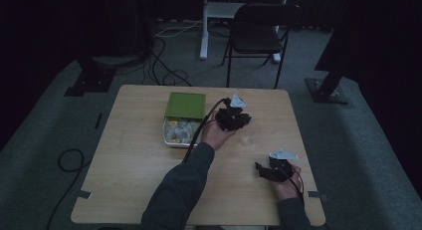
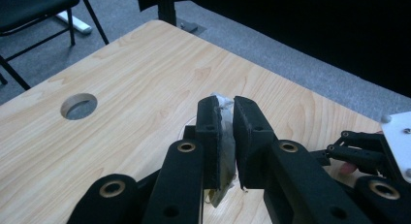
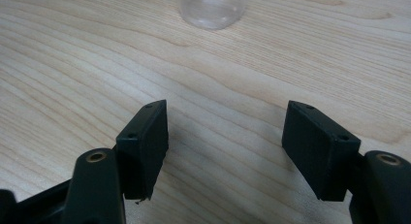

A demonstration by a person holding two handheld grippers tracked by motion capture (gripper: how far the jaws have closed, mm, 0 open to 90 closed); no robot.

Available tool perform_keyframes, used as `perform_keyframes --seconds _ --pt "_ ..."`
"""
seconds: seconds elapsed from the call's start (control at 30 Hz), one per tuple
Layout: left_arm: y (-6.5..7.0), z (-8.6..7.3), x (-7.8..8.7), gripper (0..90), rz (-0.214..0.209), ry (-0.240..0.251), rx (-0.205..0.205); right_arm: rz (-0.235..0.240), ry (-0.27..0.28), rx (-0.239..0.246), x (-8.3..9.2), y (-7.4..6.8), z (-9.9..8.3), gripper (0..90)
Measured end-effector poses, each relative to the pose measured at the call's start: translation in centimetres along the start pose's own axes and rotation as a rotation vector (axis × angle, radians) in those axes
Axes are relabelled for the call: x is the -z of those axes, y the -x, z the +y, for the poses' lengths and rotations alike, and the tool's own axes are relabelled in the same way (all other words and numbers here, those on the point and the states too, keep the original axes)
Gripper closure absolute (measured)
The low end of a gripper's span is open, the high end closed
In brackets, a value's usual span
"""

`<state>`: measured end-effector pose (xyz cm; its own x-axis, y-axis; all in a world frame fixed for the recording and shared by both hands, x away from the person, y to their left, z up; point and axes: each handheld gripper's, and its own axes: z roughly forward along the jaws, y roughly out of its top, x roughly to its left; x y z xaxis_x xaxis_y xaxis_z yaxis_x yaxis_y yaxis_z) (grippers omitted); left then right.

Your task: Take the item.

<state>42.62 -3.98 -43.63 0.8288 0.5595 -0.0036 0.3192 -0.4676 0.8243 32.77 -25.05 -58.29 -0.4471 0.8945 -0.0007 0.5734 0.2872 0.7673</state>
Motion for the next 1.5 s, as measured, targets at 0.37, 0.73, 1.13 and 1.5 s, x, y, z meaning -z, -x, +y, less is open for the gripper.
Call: perform_keyframes --seconds 0.37,0.73,1.13,1.5 --pt "0.9 0.5 -1.8 82.8 -0.007 -0.018 -0.015 0.001 0.000 0.000 0.0 0.0 0.0 32.9" --pt "-0.3 0.0 -2.5 67.5 -0.013 -0.038 0.033 0.001 -0.001 0.001 0.0 0.0 0.0 33.0" --pt "-1.3 -0.8 0.5 62.4 0.021 -0.015 0.025 0.001 -0.001 0.000 0.0 0.0 0.0 32.9" --pt "-2.4 -3.1 4.4 61.3 0.060 0.025 0.044 0.001 0.000 0.001 0.0 0.0 0.0 32.9"
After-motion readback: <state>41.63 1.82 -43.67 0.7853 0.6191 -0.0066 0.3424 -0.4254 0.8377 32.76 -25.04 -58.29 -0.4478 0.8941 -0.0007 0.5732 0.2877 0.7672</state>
